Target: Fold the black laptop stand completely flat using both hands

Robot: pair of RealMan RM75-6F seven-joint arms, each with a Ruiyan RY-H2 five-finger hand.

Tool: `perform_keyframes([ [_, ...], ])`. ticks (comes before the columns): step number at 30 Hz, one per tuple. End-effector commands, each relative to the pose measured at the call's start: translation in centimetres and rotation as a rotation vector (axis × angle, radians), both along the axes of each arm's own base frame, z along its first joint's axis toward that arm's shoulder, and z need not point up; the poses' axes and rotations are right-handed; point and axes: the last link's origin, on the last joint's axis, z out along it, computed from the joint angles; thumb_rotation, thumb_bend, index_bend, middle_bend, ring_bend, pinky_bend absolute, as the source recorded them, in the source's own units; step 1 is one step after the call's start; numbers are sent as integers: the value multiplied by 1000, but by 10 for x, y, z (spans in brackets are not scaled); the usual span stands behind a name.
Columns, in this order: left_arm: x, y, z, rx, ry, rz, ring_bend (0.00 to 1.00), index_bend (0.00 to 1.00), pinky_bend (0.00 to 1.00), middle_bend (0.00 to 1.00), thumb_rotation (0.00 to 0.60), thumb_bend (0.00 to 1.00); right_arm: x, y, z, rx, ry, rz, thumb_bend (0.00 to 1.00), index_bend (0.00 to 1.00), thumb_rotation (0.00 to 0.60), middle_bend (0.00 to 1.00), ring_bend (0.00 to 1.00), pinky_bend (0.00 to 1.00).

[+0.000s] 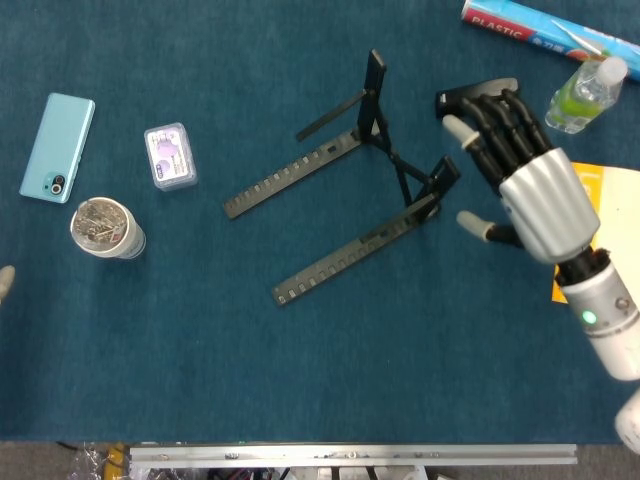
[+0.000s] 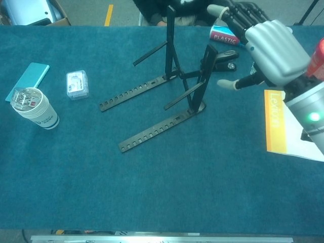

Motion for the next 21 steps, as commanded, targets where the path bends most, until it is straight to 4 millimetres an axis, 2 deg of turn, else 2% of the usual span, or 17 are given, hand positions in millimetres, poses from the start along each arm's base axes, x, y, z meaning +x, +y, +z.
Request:
perform_keyframes([
  [1, 1, 0, 0, 2, 0, -2, 0, 0, 0, 0, 600, 247, 13, 22, 11, 125, -76, 47, 9, 0, 600, 0, 0, 0],
  [6, 5, -1, -2, 1, -4, -12, 0, 0, 0, 0, 600, 247, 38, 36, 10, 314, -125, 91, 12, 0, 600, 2, 0, 0],
  [13, 6, -3, 1, 10, -4, -8, 0, 0, 0, 0, 600, 247, 63, 35, -6, 546, -171, 74, 15, 0, 600, 3, 0, 1],
  [16, 5, -4, 2, 11, -5, -4, 0, 0, 0, 0, 600, 247, 65, 33, -19, 617, -170, 46, 16, 0, 600, 3, 0, 4],
  [21, 2, -6, 2, 8, -3, 2, 0, 0, 0, 0, 600, 247, 56, 25, -45, 717, -160, -38, 17, 0, 600, 3, 0, 4],
])
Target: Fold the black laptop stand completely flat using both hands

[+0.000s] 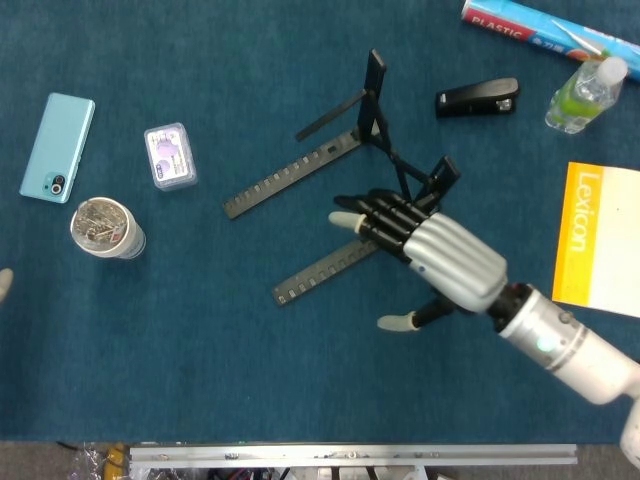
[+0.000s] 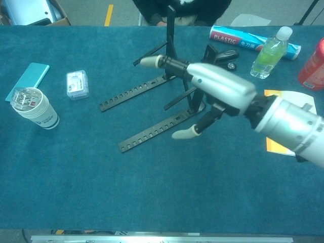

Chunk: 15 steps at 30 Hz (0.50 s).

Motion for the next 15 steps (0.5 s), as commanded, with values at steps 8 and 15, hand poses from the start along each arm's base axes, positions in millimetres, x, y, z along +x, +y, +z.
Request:
perform_keyframes([
  [8, 0, 0, -1, -6, -2, -4, 0, 0, 0, 0, 600, 247, -23, -15, -47, 112, 50, -118, 18, 0, 600, 3, 0, 4],
  [15, -2, 0, -1, -10, -2, 0, 0, 0, 0, 0, 600, 247, -45, -21, -52, 93, 80, -184, 18, 0, 600, 3, 0, 4],
])
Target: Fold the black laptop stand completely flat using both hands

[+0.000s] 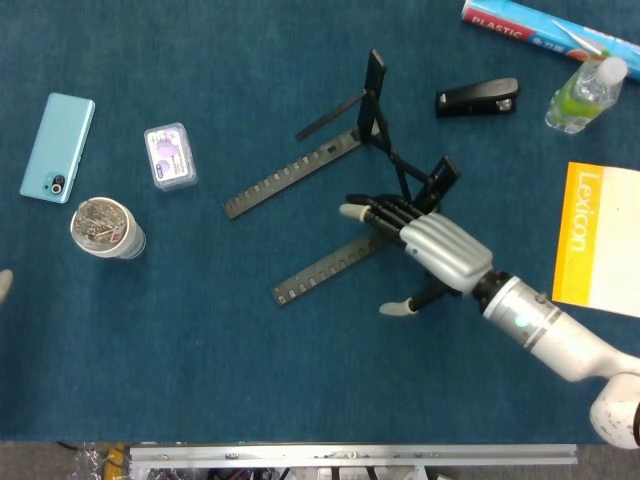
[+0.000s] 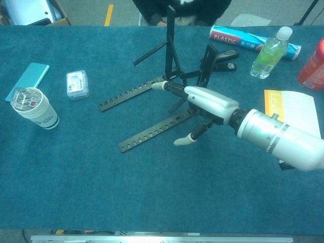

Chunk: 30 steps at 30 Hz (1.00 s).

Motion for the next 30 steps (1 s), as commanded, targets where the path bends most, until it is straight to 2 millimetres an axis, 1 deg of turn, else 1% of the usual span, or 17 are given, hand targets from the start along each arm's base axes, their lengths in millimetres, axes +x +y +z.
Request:
perform_keyframes([
  [1, 0, 0, -1, -3, -1, -1, 0, 0, 0, 0, 600, 247, -9, -1, -1, 0, 10, -32, 18, 0, 600, 3, 0, 4],
  [7, 1, 2, -3, -6, -3, -8, 0, 0, 0, 0, 600, 247, -23, -2, 2, -15, 36, -64, 18, 0, 600, 3, 0, 4],
  [11, 0, 2, -3, -6, -1, -8, 0, 0, 0, 0, 600, 247, -21, 0, 1, -5, 30, -66, 18, 0, 600, 3, 0, 4],
  [14, 0, 2, -4, -7, -2, -7, 0, 0, 0, 0, 600, 247, -13, 2, -1, 8, 15, -44, 18, 0, 600, 3, 0, 4],
  [19, -2, 1, -1, 2, 1, 0, 0, 0, 0, 0, 600, 247, 7, 0, -8, 29, -28, -21, 17, 0, 600, 3, 0, 4],
  [26, -4, -1, 2, 7, 3, 7, 0, 0, 0, 0, 600, 247, 41, -13, -26, 34, -113, -32, 17, 0, 600, 3, 0, 4],
  [30, -6, -2, 5, 12, 4, 11, 0, 0, 0, 0, 600, 247, 56, -20, -36, 35, -143, -47, 18, 0, 600, 3, 0, 4],
])
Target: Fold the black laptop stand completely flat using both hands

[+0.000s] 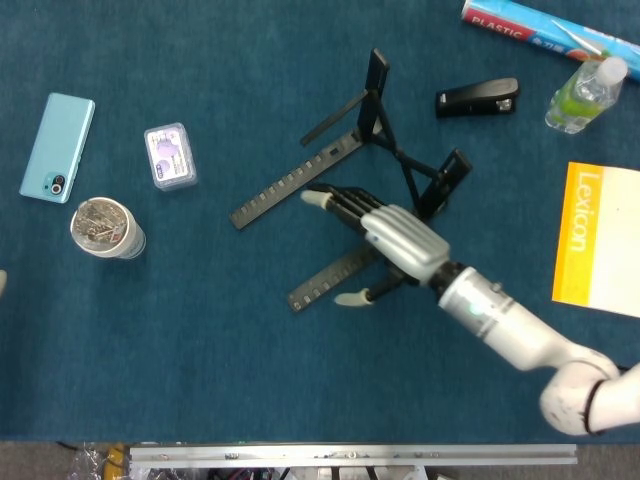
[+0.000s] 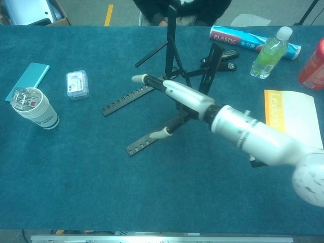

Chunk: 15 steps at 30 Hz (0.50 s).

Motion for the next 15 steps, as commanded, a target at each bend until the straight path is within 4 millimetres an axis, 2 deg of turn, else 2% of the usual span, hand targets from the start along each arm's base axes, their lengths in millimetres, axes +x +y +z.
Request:
perform_keyframes([
  [1, -1, -1, 2, 2, 2, 4, 0, 0, 0, 0, 600, 247, 14, -9, -8, -7, -23, -12, 17, 0, 600, 3, 0, 4],
  [8, -5, -3, 6, 10, 0, 22, 0, 0, 0, 0, 600, 248, 40, -23, -16, -51, -69, -8, 18, 0, 600, 3, 0, 4],
  [15, -7, -5, 7, 7, -2, 30, 0, 0, 0, 0, 600, 247, 56, -35, -21, -91, -80, -20, 17, 0, 600, 3, 0, 4],
])
